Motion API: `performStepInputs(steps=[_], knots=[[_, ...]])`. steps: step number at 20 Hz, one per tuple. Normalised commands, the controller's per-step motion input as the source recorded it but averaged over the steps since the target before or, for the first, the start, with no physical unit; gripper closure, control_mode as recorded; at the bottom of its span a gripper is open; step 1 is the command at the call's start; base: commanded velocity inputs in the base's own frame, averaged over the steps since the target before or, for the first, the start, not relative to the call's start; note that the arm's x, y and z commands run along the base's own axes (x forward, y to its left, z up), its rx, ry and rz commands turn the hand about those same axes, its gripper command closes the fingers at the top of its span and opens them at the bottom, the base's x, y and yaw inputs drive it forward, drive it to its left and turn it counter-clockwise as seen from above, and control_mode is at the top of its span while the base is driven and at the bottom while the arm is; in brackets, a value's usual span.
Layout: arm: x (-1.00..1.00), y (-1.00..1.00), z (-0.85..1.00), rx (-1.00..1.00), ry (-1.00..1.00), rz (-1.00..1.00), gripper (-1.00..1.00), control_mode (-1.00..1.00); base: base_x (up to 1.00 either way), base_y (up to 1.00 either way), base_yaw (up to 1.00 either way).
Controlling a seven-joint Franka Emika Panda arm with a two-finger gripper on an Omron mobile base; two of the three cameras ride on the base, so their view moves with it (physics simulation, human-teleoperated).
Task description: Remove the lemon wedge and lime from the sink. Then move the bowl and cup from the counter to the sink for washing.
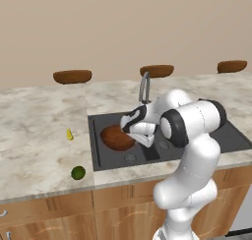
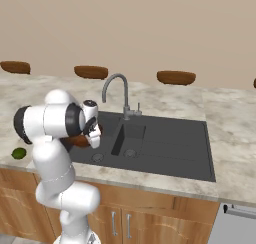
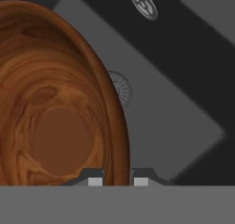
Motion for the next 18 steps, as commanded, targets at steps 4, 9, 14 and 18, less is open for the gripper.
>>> performStepInputs(steps=[4,9,14,18], knots=[[0.33,0.10,-0.27,0.02,0.00,0.01,1.00,-1.00,0.00,0.00,0.00],[0.35,0.11,-0.29,0.00,0.00,0.01,1.00,-1.00,0.00,0.00,0.00],[0.40,0.17,-0.35,0.00,0.00,0.00,1.00,-1.00,0.00,0.00,0.00],[0.42,0.15,-0.34,0.02,0.00,0.00,1.00,-1.00,0.00,0.00,0.00]])
